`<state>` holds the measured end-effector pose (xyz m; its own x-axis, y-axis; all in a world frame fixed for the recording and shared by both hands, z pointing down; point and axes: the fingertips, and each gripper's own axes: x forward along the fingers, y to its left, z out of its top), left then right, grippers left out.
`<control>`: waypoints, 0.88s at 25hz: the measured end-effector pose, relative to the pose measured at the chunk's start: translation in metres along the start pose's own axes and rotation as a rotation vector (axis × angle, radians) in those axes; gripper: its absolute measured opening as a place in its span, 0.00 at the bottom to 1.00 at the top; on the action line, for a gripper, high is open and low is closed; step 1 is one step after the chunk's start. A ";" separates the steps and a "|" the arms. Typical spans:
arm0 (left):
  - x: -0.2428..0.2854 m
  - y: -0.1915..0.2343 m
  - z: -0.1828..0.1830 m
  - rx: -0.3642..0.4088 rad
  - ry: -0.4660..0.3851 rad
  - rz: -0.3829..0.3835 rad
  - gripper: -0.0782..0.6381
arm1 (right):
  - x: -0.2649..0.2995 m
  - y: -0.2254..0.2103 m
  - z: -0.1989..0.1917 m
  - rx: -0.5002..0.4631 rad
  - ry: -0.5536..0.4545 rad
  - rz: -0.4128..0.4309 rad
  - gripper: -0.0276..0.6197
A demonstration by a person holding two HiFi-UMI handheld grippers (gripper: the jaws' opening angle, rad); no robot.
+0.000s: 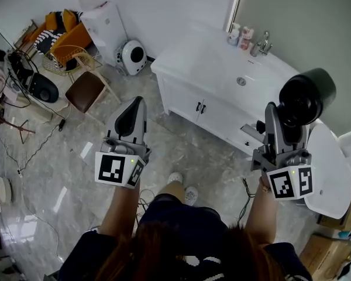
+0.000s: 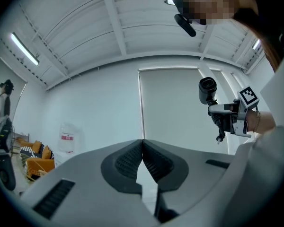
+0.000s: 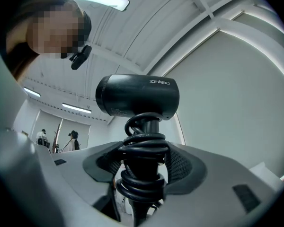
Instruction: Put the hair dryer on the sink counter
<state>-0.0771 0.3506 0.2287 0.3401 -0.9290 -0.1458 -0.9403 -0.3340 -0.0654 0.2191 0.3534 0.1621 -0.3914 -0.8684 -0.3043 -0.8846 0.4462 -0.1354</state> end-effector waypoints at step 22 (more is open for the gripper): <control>0.187 0.123 -0.024 -0.011 -0.065 -0.093 0.13 | 0.192 -0.021 -0.043 -0.044 -0.056 -0.053 0.48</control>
<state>-0.1291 0.1321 0.2169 0.4256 -0.8818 -0.2034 -0.9046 -0.4204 -0.0705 0.1512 0.1678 0.1473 -0.3299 -0.8765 -0.3505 -0.9145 0.3888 -0.1115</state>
